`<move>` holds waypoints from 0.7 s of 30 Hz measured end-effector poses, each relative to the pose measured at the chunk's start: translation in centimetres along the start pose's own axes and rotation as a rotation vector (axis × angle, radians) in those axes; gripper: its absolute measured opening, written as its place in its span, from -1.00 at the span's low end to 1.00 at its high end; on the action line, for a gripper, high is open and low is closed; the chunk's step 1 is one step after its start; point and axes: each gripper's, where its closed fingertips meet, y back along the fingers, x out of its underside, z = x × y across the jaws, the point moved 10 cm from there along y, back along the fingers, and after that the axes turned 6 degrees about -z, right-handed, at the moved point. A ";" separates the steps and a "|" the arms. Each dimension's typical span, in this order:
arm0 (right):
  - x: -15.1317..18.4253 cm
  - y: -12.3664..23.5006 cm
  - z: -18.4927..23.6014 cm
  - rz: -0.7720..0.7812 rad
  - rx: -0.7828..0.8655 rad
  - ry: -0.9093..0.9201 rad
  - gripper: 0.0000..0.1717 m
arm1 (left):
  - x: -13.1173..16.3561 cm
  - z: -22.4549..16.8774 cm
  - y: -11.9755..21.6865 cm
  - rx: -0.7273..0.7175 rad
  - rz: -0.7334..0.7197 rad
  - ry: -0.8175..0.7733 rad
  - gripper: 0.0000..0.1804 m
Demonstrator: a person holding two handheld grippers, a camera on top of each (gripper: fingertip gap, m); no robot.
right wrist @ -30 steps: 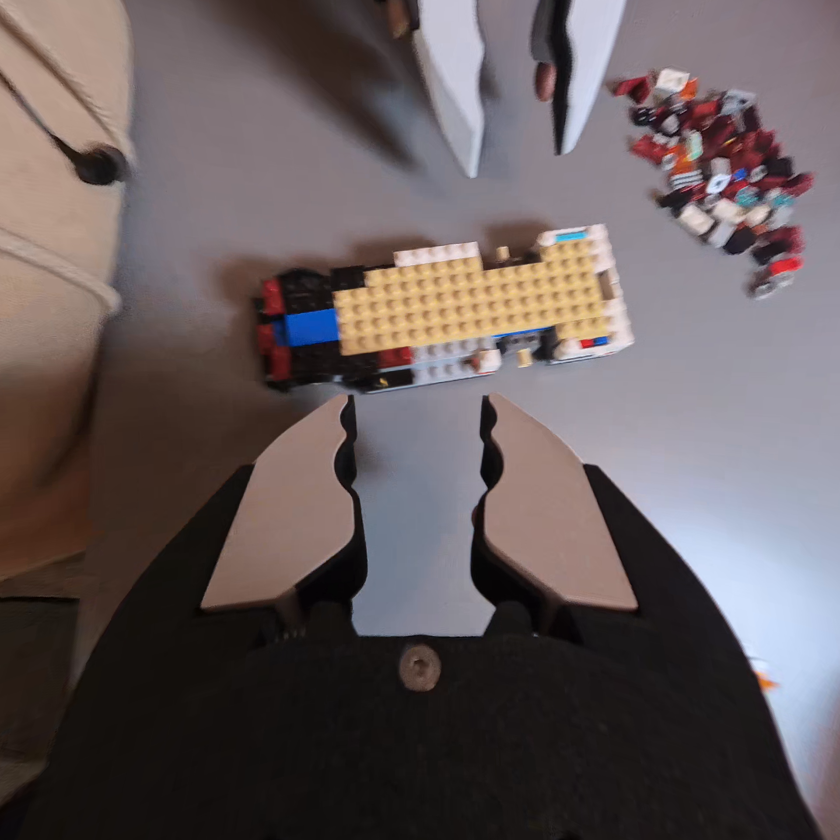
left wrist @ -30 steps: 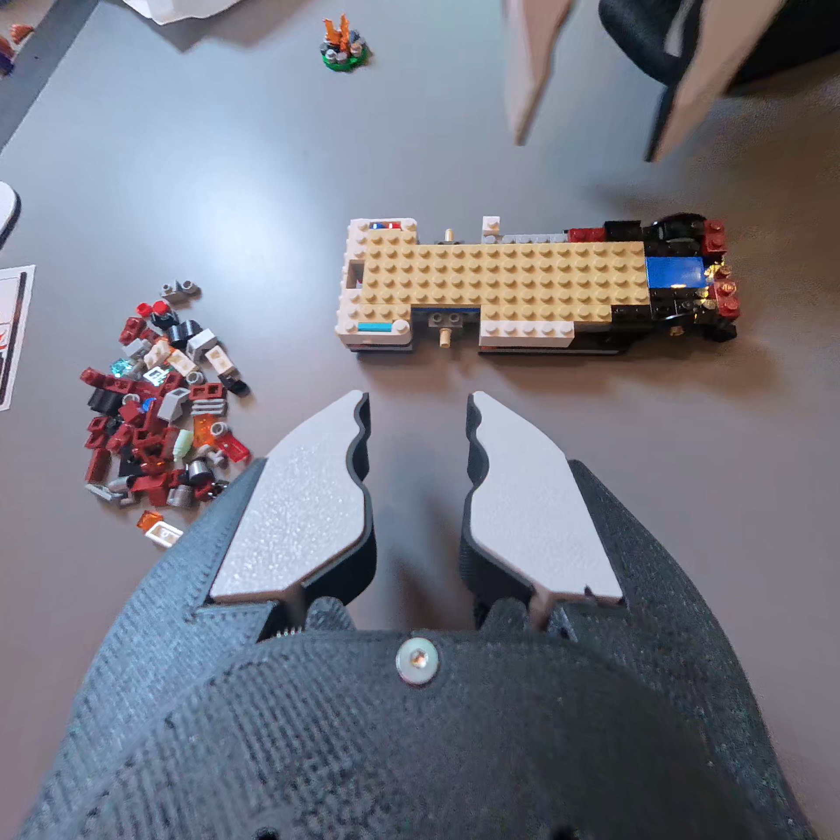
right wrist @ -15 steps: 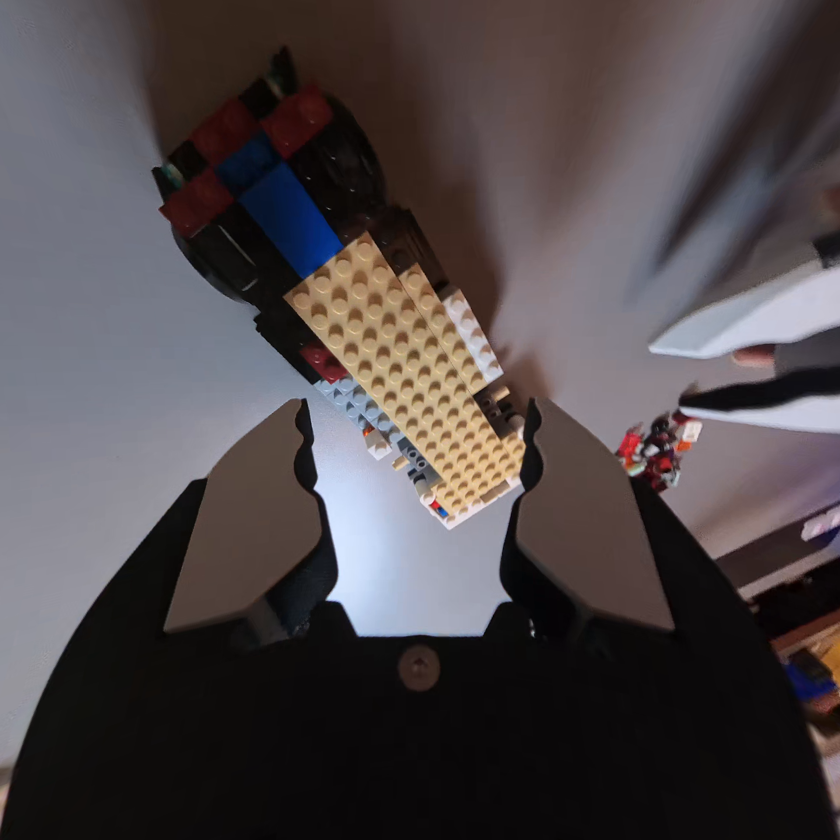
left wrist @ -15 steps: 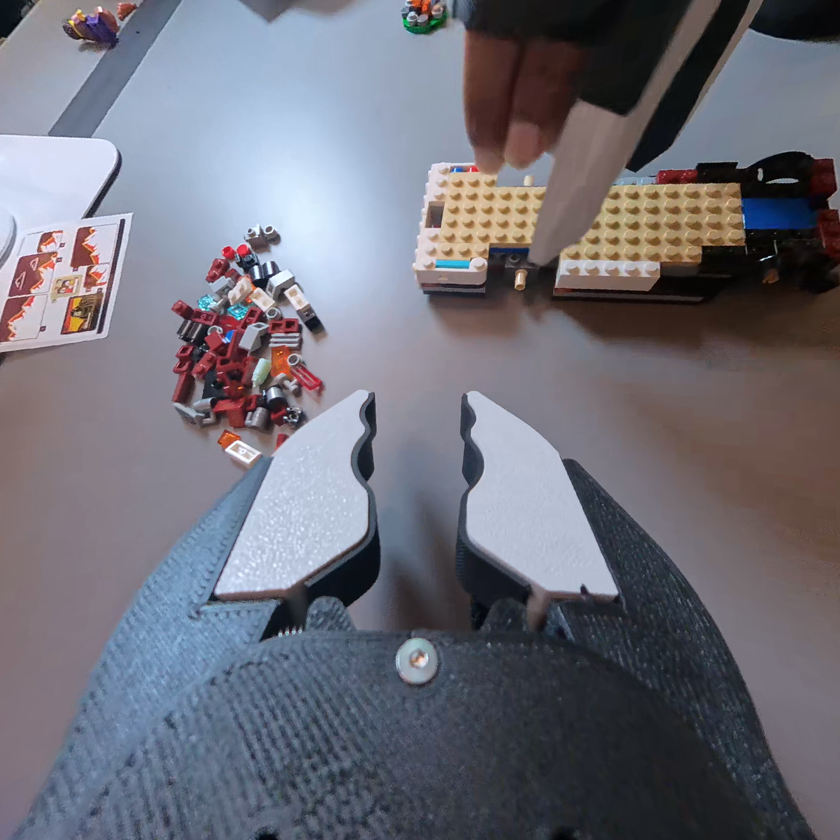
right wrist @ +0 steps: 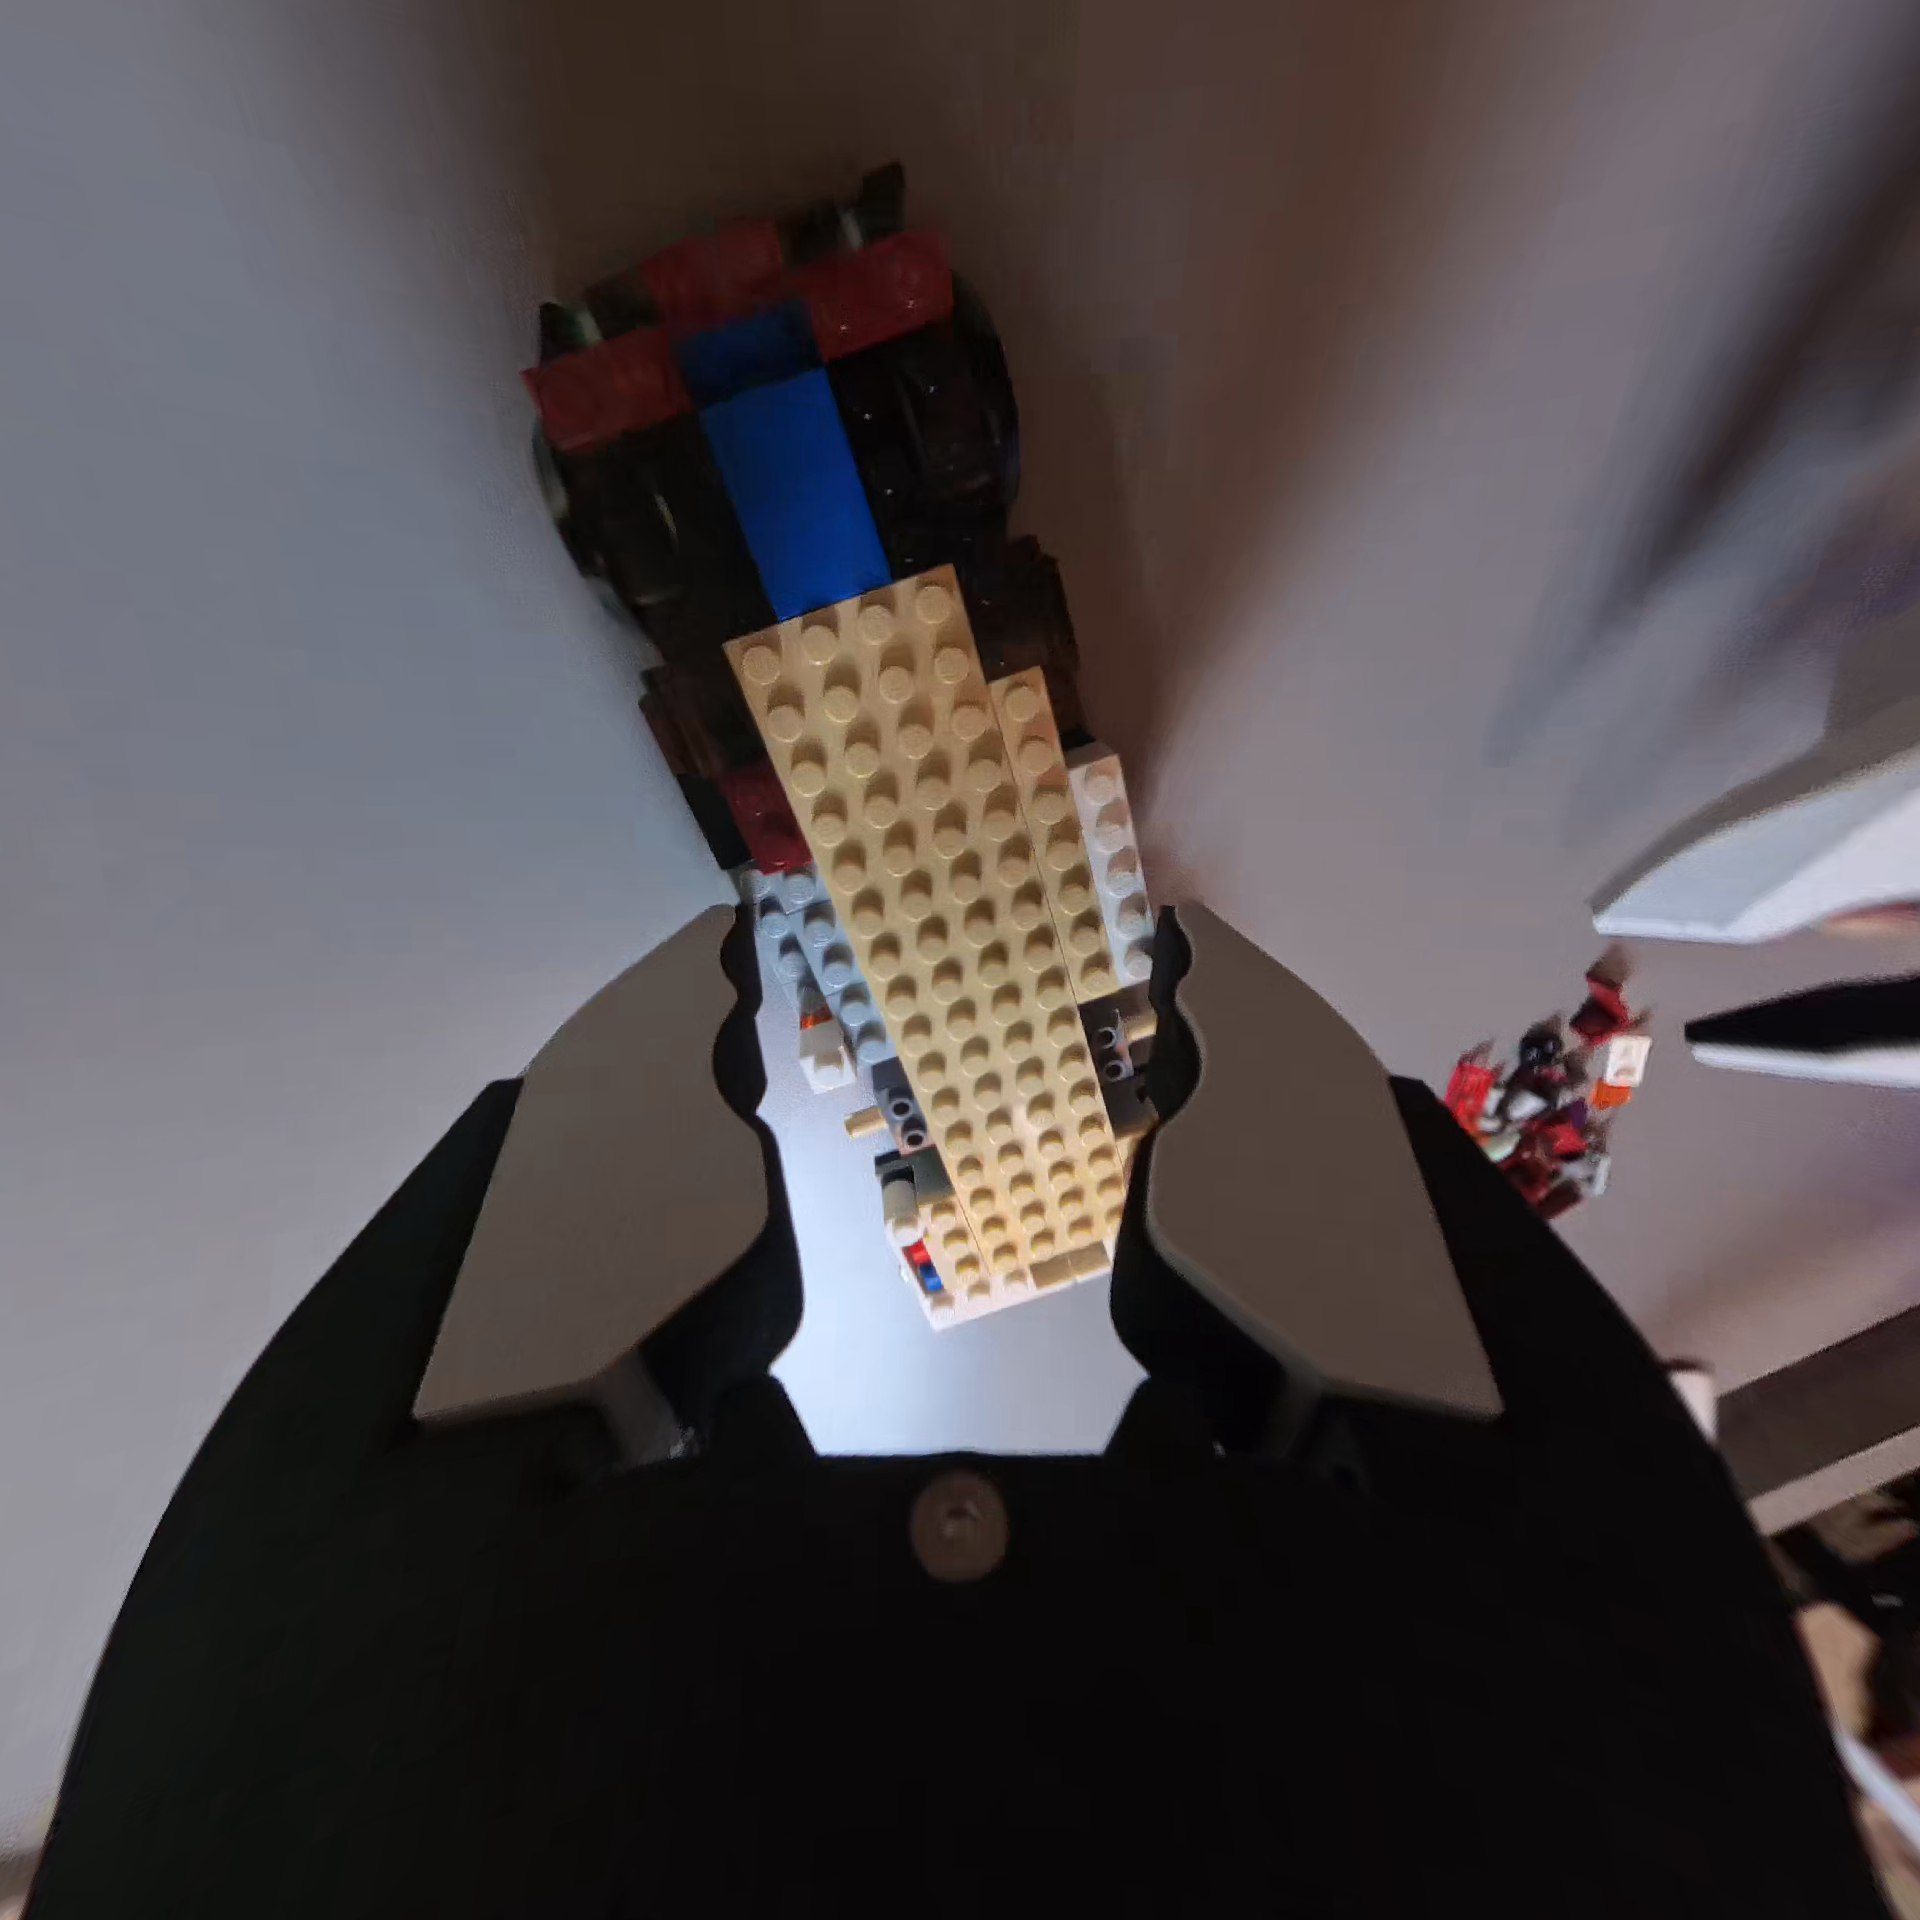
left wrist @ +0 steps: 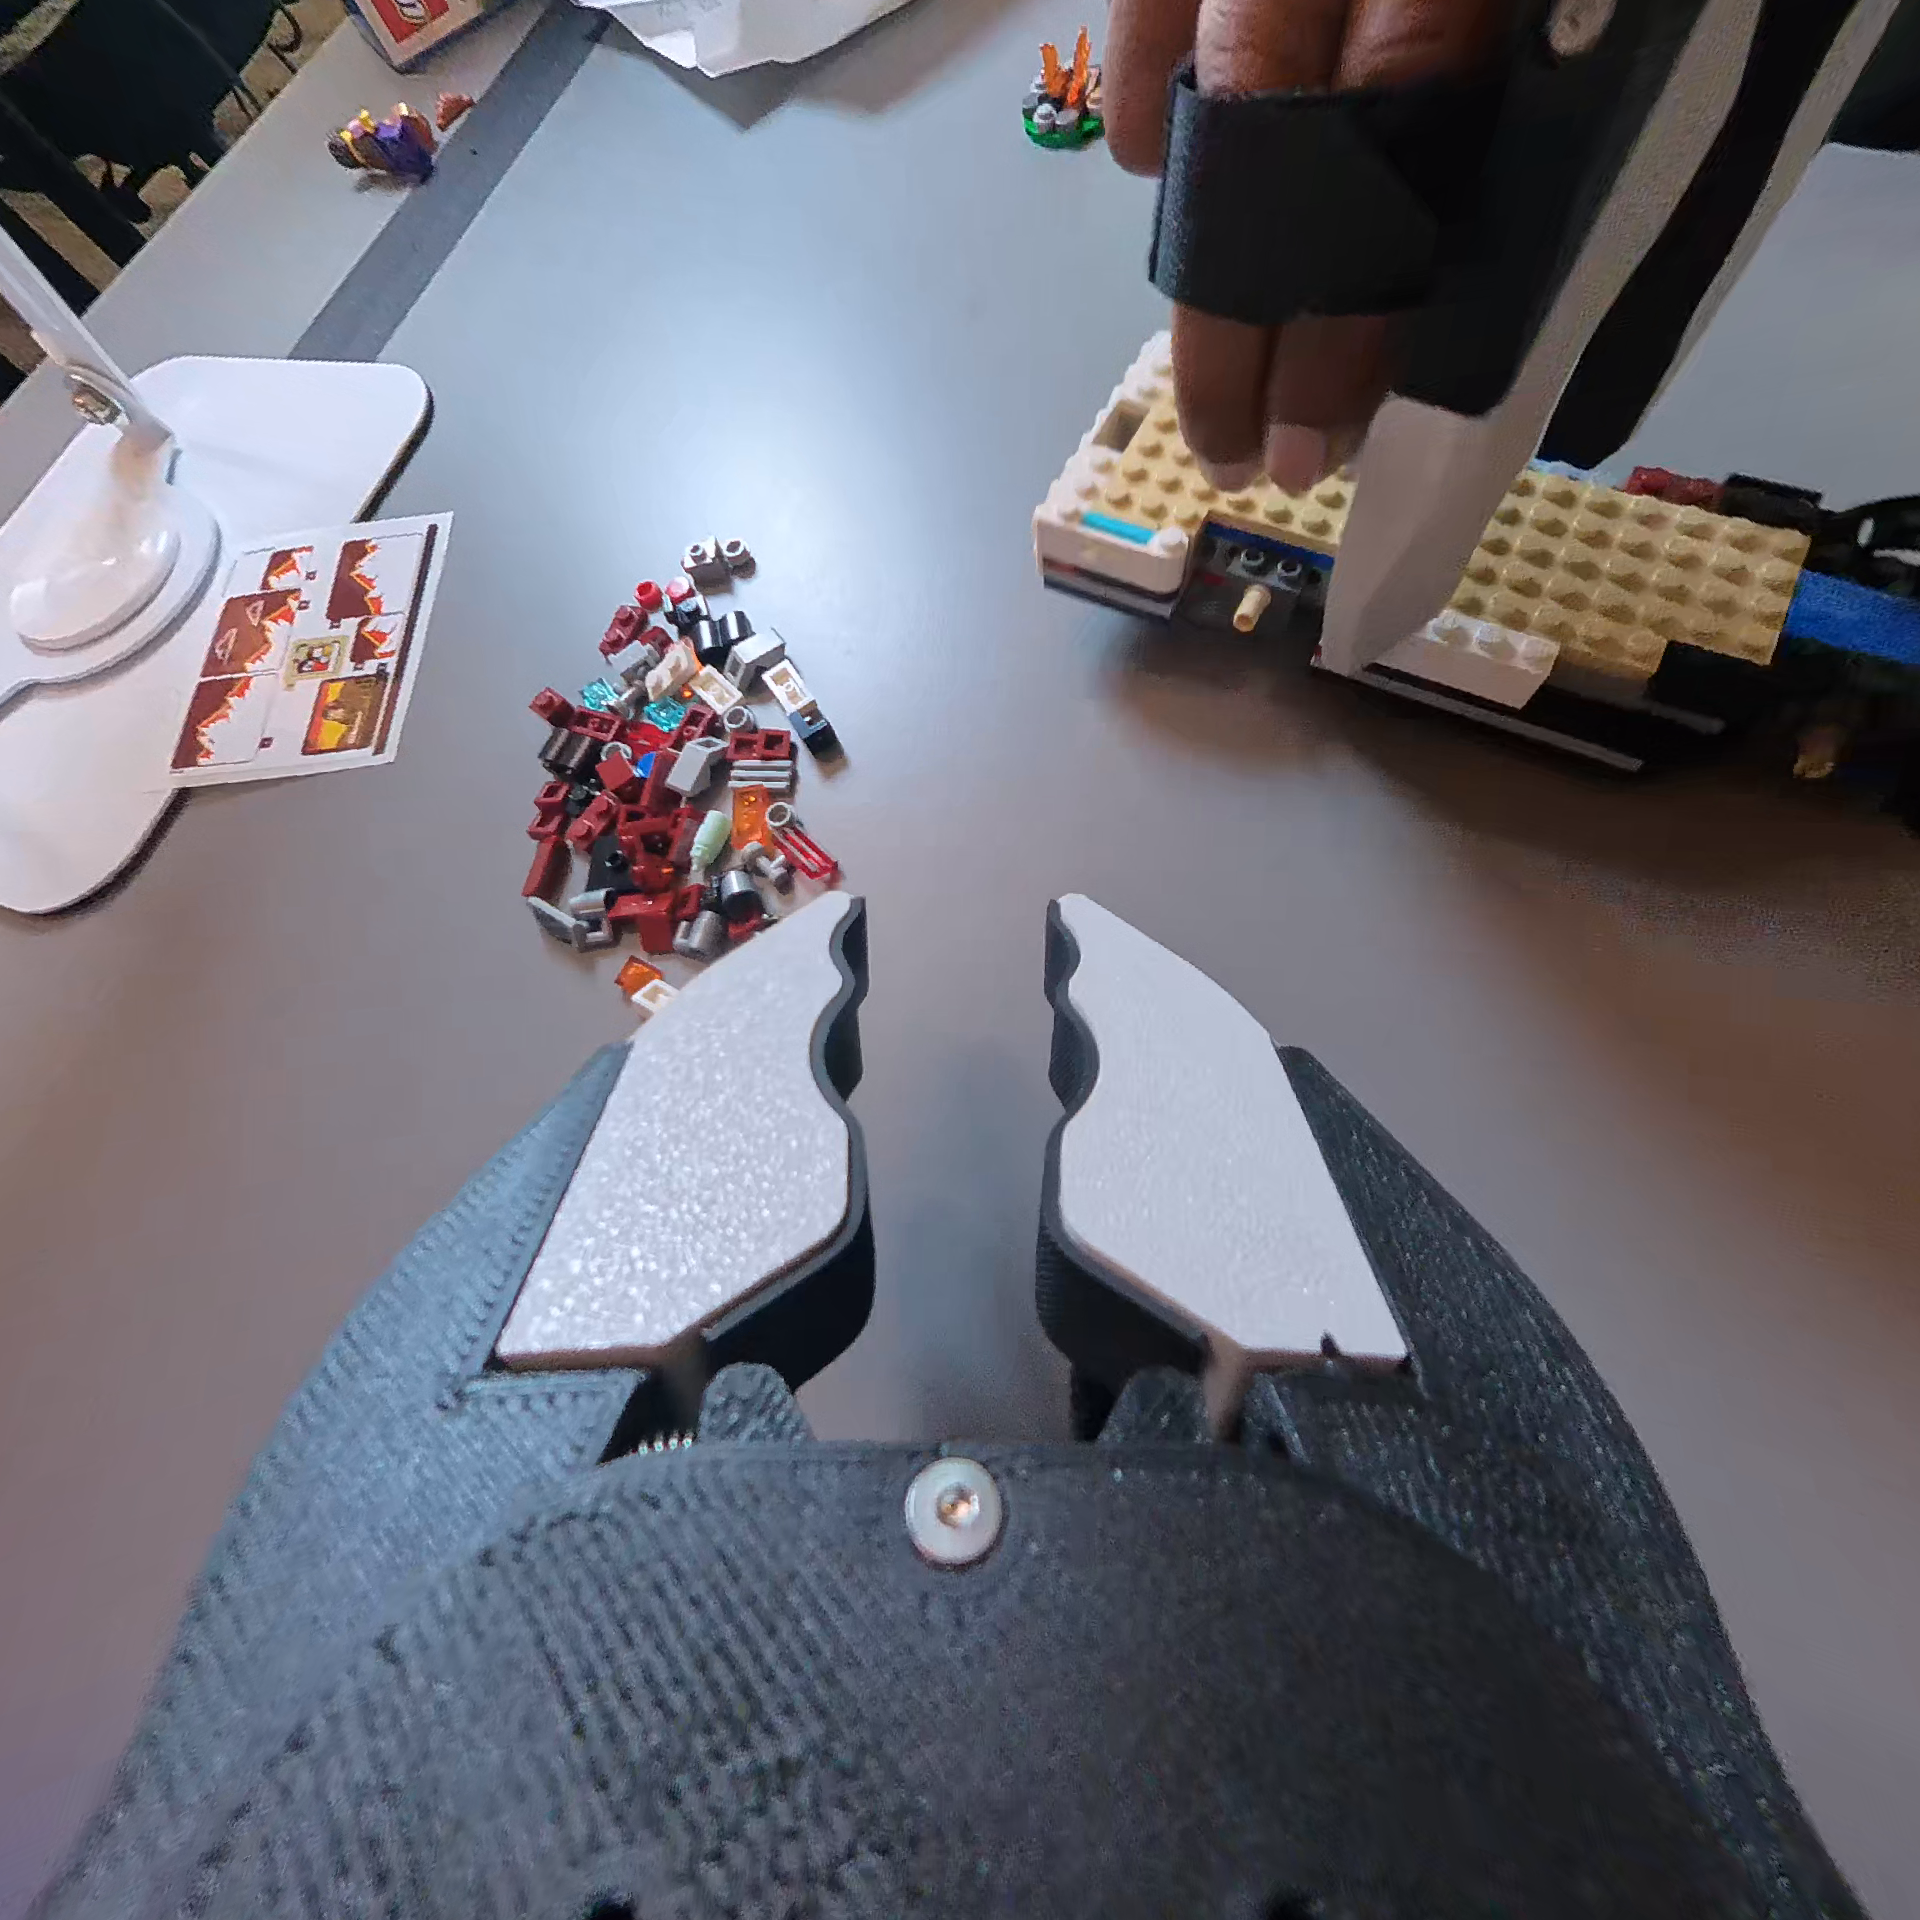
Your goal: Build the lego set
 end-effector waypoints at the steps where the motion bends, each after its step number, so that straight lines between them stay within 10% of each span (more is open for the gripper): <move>1: 0.3 0.4 -0.1 -0.020 0.017 -0.058 -0.15 | -0.1 0.1 0.1 -0.007 -0.007 0.002 -0.64; 14: 8.1 8.8 1.0 -0.141 0.288 -0.844 -0.16 | -0.5 0.6 0.8 -0.044 -0.046 0.018 -0.65; 21: 9.8 5.5 2.1 -0.190 0.280 -1.178 -0.16 | -0.3 0.4 0.4 -0.046 -0.036 0.012 -0.65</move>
